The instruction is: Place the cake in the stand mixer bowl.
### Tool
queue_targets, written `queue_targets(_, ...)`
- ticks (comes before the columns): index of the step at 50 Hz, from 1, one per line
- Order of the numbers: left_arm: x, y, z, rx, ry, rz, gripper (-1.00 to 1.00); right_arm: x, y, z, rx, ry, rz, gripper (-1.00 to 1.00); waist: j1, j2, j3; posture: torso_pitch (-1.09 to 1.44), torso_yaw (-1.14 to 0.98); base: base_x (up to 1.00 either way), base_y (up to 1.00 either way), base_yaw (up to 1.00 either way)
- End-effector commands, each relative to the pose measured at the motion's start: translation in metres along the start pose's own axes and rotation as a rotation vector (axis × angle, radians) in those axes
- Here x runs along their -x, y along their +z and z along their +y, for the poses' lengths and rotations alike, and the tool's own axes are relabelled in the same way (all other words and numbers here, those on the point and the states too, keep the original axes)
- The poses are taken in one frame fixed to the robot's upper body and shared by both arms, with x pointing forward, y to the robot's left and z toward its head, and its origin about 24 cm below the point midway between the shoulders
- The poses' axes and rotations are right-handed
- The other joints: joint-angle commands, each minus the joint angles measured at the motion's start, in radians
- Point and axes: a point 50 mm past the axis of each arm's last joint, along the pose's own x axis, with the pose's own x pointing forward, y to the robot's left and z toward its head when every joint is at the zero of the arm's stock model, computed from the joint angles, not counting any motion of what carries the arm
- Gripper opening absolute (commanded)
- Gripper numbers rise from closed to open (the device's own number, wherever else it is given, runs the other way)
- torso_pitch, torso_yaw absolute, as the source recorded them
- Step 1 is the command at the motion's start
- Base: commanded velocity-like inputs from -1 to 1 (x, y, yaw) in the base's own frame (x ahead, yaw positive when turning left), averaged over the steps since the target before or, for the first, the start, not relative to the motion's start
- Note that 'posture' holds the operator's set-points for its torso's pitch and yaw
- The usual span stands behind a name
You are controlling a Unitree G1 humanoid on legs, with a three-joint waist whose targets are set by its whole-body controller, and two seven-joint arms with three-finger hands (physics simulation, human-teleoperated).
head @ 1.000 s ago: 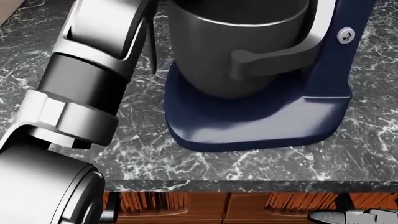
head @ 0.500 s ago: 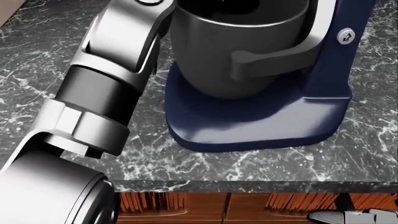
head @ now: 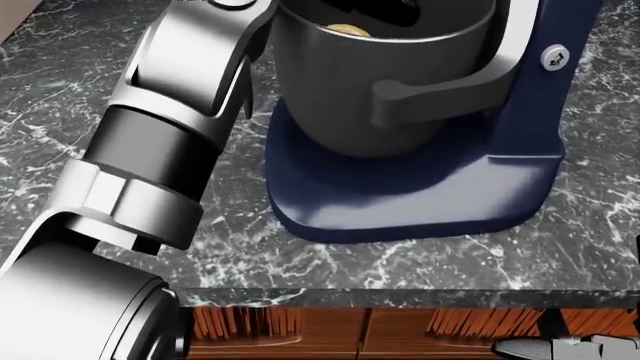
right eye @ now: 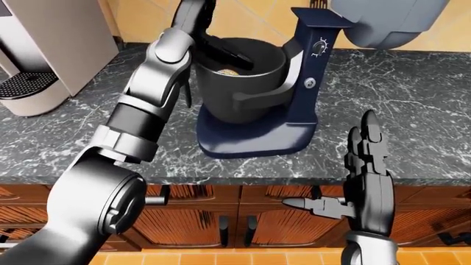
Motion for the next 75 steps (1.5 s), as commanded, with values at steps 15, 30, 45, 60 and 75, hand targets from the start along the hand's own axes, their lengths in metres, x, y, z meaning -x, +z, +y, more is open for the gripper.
queue_targets(15,0.006,0.037,0.027,0.018,0.062,-0.112,1.0,-0.002,0.014,0.001,0.014,0.002,-0.076,1.0,-0.001,-0.002,-0.021,0.0,0.0,0.0,0.0,0.0)
queue_targets(30,0.024,0.037,0.043,0.046,0.112,-0.144,1.0,-0.003,0.014,0.003,0.014,0.005,-0.078,1.0,-0.002,0.003,-0.02,0.0,0.0,0.0,0.0,0.0)
queue_targets(45,0.051,0.027,0.066,0.052,0.173,-0.143,1.0,-0.002,0.013,0.003,0.012,0.007,-0.078,1.0,-0.004,0.01,-0.018,0.0,0.0,0.0,0.0,0.0)
queue_targets(60,0.08,0.001,0.08,0.088,0.22,-0.103,1.0,-0.004,0.012,0.005,0.013,0.012,-0.076,1.0,-0.005,0.017,-0.019,0.0,0.0,0.0,0.0,0.0)
queue_targets(75,0.113,-0.023,0.094,0.085,0.27,-0.064,1.0,-0.004,0.012,0.007,0.014,0.017,-0.075,1.0,-0.005,0.023,-0.02,0.0,0.0,0.0,0.0,0.0)
